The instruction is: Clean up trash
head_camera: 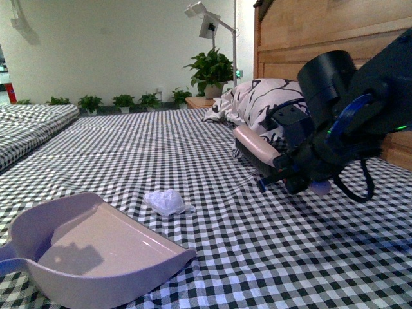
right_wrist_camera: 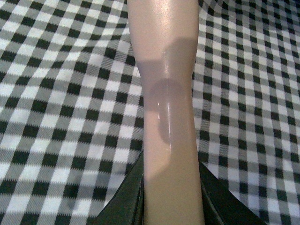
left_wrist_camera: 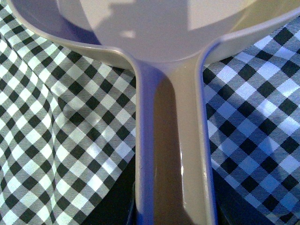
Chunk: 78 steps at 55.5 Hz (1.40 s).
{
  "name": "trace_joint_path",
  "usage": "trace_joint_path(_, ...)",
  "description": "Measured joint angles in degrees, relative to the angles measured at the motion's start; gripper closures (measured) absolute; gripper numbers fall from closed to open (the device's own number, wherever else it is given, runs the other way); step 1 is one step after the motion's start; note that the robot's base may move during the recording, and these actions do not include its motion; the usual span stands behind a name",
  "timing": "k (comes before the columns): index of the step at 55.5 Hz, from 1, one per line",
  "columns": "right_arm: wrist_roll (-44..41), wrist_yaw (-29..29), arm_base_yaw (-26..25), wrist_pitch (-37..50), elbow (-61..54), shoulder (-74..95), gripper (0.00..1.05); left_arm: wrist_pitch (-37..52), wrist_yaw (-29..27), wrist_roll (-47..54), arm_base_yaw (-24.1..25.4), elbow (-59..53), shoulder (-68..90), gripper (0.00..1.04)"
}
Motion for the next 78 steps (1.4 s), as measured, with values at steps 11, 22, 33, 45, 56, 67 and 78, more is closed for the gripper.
trace_joint_path(11,-1.81,1.53,3.21,-2.01,10.38,9.88,0.85,0.0,0.0,0.0,0.0,0.0,0.0,0.79)
trace_joint_path(22,-4.5,0.94,5.73,-6.43,14.99,13.9,0.85,0.0,0.0,0.0,0.0,0.0,0.0,0.79)
trace_joint_path(33,-5.88,-6.78,7.15,-11.34,16.02,13.4,0.85,0.0,0.0,0.0,0.0,0.0,0.0,0.79)
trace_joint_path(45,-8.92,-33.46,7.65,-23.02,9.27,4.87,0.85,0.0,0.0,0.0,0.0,0.0,0.02,0.79)
trace_joint_path(56,-9.84,-31.43,5.31,-17.81,8.48,0.87,0.85,0.0,0.0,0.02,0.0,0.0,0.02,0.79)
trace_joint_path(67,-6.27,-23.96,0.83,-11.1,7.17,0.83,0.85,0.0,-0.04,0.04,0.0,0.0,0.09,0.79)
trace_joint_path(78,-2.62,-22.82,-3.8,-7.39,3.02,-2.82,0.85,0.0,-0.02,0.04,0.0,0.0,0.09,0.79)
